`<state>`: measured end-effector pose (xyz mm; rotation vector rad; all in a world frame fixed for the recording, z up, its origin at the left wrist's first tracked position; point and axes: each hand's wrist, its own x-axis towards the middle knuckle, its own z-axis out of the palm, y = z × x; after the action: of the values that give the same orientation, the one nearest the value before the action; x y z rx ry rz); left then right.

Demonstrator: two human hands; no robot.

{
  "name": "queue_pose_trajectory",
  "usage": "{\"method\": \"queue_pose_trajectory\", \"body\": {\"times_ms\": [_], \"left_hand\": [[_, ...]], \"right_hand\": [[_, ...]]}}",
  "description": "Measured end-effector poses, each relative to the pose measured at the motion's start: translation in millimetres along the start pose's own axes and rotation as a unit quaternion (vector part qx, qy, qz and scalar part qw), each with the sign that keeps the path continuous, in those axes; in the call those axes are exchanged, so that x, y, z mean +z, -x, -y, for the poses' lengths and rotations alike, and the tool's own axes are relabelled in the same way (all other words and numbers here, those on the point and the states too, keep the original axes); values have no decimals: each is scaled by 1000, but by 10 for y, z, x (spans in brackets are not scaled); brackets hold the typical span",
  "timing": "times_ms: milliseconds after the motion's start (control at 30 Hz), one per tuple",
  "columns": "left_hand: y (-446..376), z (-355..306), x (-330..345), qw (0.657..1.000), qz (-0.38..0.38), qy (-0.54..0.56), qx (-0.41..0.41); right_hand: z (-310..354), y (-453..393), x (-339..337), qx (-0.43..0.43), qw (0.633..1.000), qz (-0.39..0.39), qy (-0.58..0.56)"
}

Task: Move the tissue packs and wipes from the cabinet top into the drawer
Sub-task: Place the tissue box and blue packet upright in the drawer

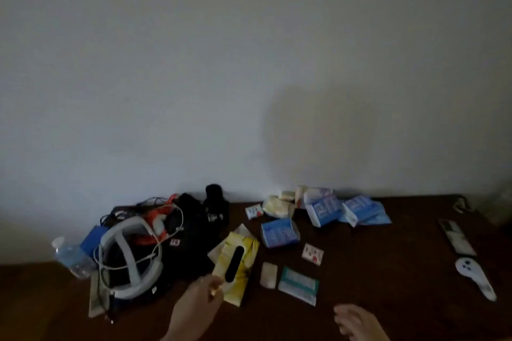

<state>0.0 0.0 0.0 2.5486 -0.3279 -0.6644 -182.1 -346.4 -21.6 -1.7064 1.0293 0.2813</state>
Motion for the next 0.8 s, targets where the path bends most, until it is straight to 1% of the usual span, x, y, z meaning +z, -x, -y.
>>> {"method": "queue_pose_trajectory", "body": {"times_ms": [33,67,133,233,300,367,400,500,567,667,800], "left_hand": [[-187,-103,18,1000,-25,6,18],[-330,-157,107,999,-39,-7,18],[-653,-287,247,998,-36,-49,9],[-1077,-226,661,991,22,-127,-41],[-1340,-91,940,983,41,-168,-60],[-1536,48,1211,982,52,-168,-72],[-1589,115,1339,981,44,-174,-72],[-1637,296,1583,970,-45,-234,-46],[-1681,422,1677,961,-116,-252,-16],[-1774,559,1787,952,-177,-248,12],[-1829,639,1894,939,-235,-247,32]], "right_hand": [[77,-169,92,-15,999,16,33],[213,-280,191,-8,996,28,79],[362,-527,313,-25,988,71,138],[408,-1043,613,-68,967,104,222],[541,-1453,800,-88,957,107,255],[686,-1862,983,-117,947,93,284],[751,-2053,1080,-138,938,85,306],[893,-2556,1390,-181,901,65,388],[938,-2835,1580,-173,883,56,433],[833,-3140,1802,-168,878,43,447],[626,-3294,1998,-244,849,-80,462]]}}
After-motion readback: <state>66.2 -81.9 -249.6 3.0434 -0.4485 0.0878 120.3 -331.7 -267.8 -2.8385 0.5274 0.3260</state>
